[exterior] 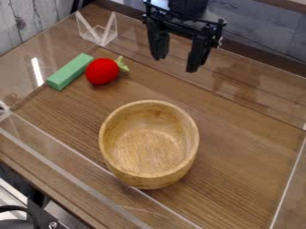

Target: Move the red fruit to the right

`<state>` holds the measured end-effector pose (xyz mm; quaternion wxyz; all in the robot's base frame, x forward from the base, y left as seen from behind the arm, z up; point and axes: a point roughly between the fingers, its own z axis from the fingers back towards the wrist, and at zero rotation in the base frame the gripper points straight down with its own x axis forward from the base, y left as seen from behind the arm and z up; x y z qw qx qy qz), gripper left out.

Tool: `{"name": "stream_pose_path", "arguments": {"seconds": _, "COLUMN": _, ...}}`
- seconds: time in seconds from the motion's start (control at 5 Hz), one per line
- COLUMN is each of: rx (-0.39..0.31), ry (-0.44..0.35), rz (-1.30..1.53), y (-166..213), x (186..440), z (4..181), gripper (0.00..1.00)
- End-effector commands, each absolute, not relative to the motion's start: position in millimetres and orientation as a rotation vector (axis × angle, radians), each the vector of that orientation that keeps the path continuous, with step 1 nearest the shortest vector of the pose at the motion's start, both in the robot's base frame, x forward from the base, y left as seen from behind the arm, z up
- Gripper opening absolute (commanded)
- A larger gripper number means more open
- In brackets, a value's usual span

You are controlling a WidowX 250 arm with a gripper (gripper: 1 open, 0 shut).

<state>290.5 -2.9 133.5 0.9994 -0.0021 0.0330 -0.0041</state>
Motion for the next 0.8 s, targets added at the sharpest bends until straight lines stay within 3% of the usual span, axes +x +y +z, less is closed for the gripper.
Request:
{"name": "stream_pose_path", "arguments": {"seconds": 0.0, "rx": -0.006, "ry": 0.081, "rz": 0.003, "y": 10.2, "x": 283.7, "z": 128.1, "gripper": 1.0}}
{"name": "stream_pose_path", "arguments": {"seconds": 0.2, "rx": 0.003, "ry": 0.066, "rz": 0.005, "y": 50.3, "x": 276.8, "z": 124.9, "gripper": 1.0}}
{"name": "stream_pose_path", "arguments": {"seconds": 0.6, "rx": 0.018, "ry": 0.008, "rz": -0.015, "y": 85.8, "x": 304.2, "z": 115.7, "gripper": 1.0}}
